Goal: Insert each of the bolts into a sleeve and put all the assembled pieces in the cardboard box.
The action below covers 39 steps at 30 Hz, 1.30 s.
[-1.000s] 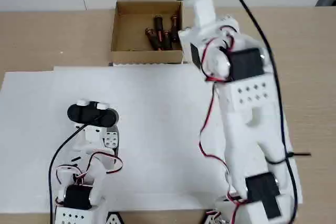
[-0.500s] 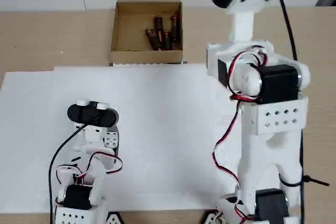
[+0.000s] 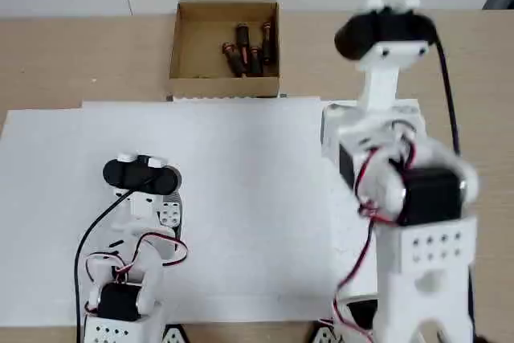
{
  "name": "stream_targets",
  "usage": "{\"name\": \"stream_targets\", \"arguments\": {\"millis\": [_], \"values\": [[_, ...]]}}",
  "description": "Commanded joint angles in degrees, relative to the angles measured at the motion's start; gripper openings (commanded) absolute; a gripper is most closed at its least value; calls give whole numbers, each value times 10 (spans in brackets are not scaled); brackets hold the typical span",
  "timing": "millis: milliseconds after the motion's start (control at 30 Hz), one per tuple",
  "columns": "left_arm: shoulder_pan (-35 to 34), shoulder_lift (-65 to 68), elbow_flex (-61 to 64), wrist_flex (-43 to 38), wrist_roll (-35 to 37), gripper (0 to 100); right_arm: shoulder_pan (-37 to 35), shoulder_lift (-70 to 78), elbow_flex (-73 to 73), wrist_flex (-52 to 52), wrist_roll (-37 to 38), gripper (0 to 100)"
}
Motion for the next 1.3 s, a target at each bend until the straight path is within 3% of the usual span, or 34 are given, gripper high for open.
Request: {"name": "stream_targets", "arguments": {"millis": [0,267,633,833,1000,1267], "values": [[-3,-7,-2,4,-1,6,4,-109,155,-92,0,2],[-3,-7,-2,4,-1,6,5,-284,406,-174,0,2],[-3,-7,-2,4,-1,6,71,-434,669,-297,38,2],[-2,-7,-2,4,-1,6,72,-538,793,-331,38,2],[-2,-7,-2,4,-1,6,73,-650,869,-327,40,2],[-2,-7,-2,4,-1,6,73,-646,885,-330,37,2]]}}
